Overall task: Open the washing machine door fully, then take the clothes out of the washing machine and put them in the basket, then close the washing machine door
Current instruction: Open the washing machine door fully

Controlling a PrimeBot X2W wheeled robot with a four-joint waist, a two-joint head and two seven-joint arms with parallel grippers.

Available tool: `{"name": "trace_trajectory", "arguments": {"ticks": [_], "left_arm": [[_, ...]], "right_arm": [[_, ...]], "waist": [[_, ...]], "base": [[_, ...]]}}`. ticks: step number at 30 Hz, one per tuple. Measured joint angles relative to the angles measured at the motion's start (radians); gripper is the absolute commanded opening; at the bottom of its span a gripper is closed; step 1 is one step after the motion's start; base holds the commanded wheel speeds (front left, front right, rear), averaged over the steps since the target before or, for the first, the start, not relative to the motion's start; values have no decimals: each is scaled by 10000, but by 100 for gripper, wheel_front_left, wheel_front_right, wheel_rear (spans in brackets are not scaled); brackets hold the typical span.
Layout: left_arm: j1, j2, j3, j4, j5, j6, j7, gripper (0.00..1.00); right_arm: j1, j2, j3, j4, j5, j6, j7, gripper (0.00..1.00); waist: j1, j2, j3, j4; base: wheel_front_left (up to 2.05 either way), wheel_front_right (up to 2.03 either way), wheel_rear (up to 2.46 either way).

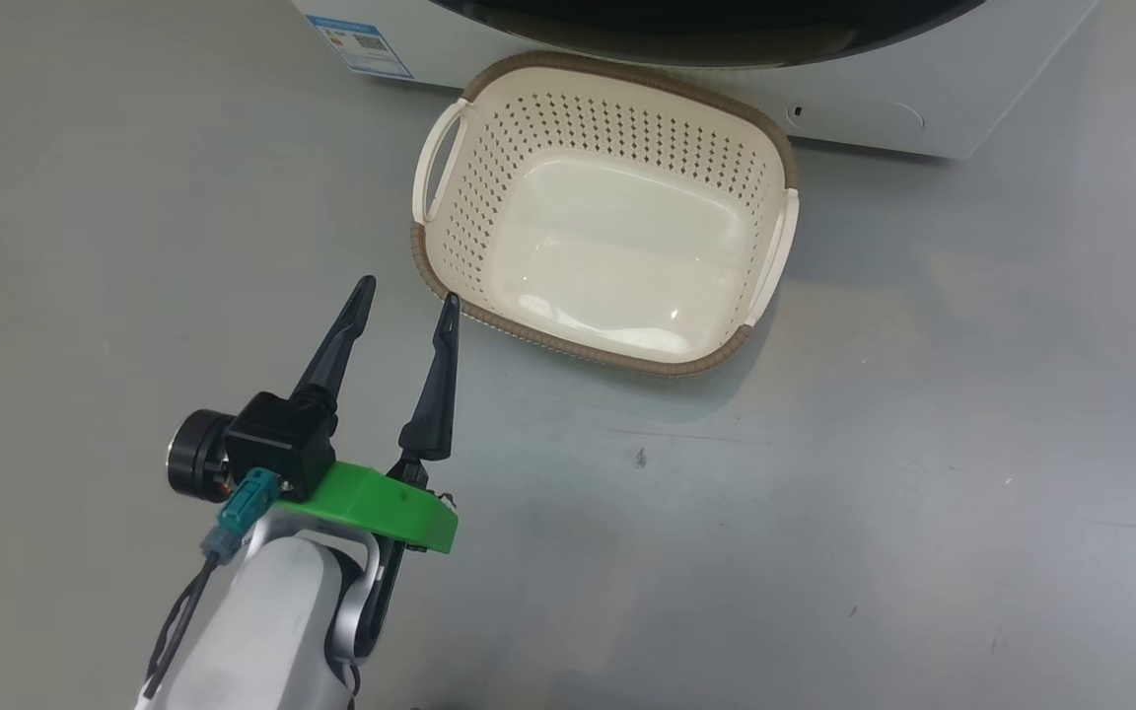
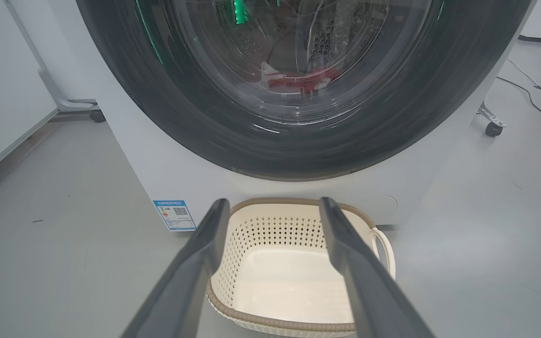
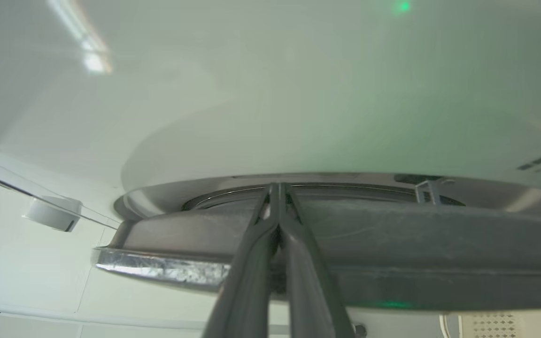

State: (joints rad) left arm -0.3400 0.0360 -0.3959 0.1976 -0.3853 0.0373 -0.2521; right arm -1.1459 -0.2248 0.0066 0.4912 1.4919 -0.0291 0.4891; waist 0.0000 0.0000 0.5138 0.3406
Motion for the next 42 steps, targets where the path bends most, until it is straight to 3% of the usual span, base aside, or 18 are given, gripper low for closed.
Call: {"name": "trace_trajectory", "arguments": {"ticks": [21, 35, 42], "left_arm": [[-96, -48, -13, 58, -13, -31, 0, 100], [-92, -63, 44, 136, -13, -25, 0, 100], [-72, -65, 136, 219, -13, 33, 0, 100]], "right_arm": [[-616, -311, 98, 1058, 320, -67, 1175, 0], [-545, -311, 401, 1434, 834, 178, 2600, 0], [-170, -247, 600, 1542, 1005, 454, 3206, 0]], "waist": [[0, 0, 67, 134], [0, 0, -186, -91], [0, 0, -428, -210]], "base": [[0, 0, 0], [0, 0, 0], [0, 0, 0]]}}
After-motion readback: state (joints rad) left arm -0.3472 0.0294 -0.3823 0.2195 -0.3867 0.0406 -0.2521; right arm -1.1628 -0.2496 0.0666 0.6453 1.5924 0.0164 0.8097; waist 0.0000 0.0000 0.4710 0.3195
